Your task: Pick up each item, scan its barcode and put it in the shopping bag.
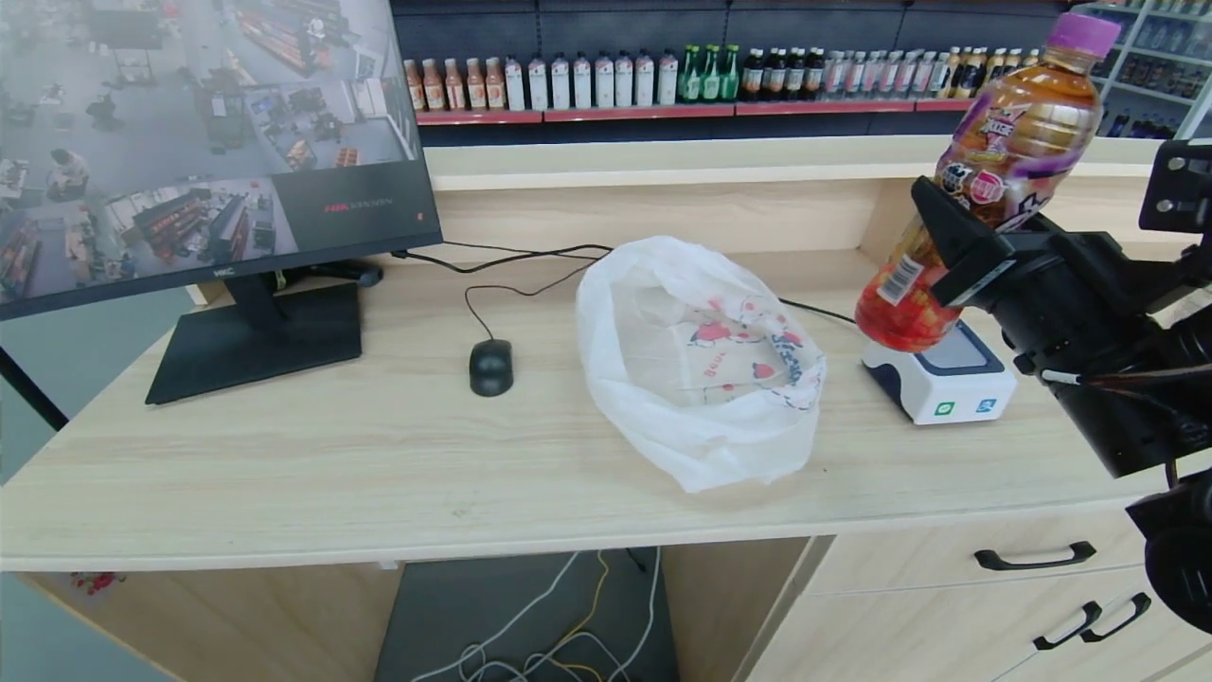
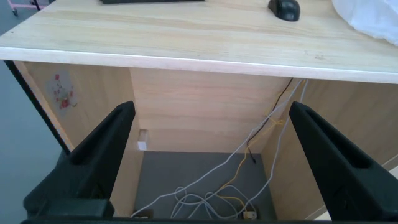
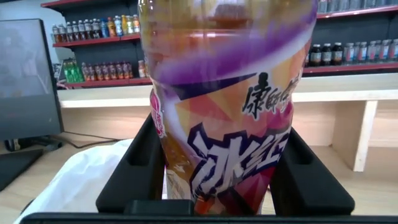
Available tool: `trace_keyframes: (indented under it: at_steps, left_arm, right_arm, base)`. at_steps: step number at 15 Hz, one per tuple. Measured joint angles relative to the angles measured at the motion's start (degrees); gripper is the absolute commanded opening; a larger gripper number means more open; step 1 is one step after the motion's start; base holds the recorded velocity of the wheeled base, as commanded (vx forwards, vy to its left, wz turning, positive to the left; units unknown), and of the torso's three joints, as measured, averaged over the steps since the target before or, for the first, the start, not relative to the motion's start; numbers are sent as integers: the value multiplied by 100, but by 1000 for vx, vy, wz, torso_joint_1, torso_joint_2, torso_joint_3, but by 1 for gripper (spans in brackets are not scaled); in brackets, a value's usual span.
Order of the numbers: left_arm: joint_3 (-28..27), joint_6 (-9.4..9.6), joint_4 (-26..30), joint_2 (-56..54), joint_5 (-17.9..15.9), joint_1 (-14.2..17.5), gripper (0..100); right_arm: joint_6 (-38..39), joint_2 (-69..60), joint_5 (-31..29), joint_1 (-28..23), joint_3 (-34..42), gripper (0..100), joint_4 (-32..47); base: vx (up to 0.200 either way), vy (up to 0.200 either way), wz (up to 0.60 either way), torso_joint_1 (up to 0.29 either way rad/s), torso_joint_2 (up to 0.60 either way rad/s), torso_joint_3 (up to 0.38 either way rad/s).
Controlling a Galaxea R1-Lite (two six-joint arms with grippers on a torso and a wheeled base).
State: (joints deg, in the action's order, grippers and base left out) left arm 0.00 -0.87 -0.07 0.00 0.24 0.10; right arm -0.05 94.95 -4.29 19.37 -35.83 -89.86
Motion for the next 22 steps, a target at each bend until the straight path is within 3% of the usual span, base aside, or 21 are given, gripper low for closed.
trace_keyframes:
  at_steps: [3, 10, 17, 22]
  left_arm:
    - [0, 0, 0, 0, -2, -2, 100]
    - [0, 11, 0, 0, -4, 0, 100]
    - [0, 0, 0, 0, 0, -2, 100]
    - [0, 0, 0, 0, 0, -5, 100]
  right_arm:
    - [-16, 11, -2, -6, -55, 0, -13]
    - [-13, 502, 22, 52, -468, 0, -27]
    - [-33, 1587, 73, 383, -1582, 0, -6]
    - [-240, 2115, 191, 461, -1954, 0, -11]
  base:
    - [0, 200, 0, 5, 2, 2]
    - [0, 0, 0, 0, 0, 0]
    - [0, 0, 0, 0, 0, 0]
    - [0, 0, 0, 0, 0, 0]
